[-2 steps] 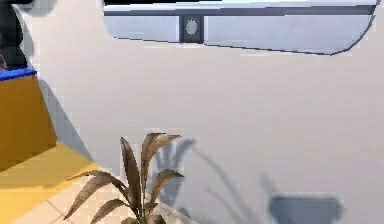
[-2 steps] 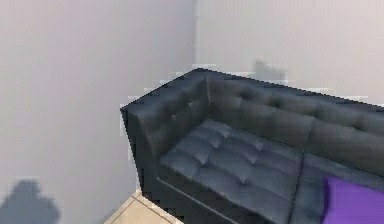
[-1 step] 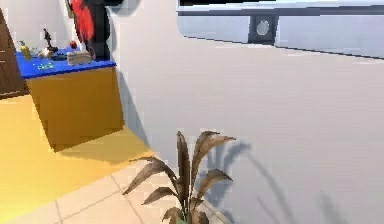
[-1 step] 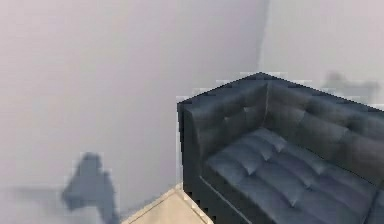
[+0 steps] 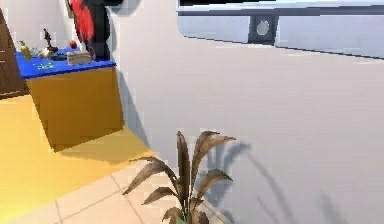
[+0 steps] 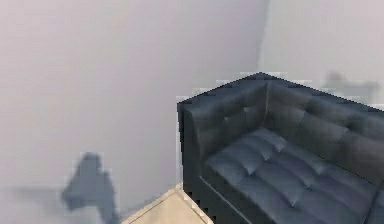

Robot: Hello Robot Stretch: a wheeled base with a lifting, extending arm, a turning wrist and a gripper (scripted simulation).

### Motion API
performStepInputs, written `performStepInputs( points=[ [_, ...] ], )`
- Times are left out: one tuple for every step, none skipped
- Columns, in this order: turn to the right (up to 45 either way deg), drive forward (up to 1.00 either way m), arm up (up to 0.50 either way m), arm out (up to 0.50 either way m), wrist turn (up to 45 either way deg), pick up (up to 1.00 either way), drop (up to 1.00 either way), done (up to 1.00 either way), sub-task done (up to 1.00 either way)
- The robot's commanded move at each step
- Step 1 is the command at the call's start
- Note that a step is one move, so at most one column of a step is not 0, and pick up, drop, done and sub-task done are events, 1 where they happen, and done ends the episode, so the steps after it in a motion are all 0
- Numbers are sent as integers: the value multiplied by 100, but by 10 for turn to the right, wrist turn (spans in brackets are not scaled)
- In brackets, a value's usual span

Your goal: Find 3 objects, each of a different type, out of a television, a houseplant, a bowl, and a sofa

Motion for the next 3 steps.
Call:
performStepInputs(
  points=[
    [450,0,0,0,0,0,0,0,0],
    [450,0,0,0,0,0,0,0,0],
    [450,0,0,0,0,0,0,0,0]
  ],
)
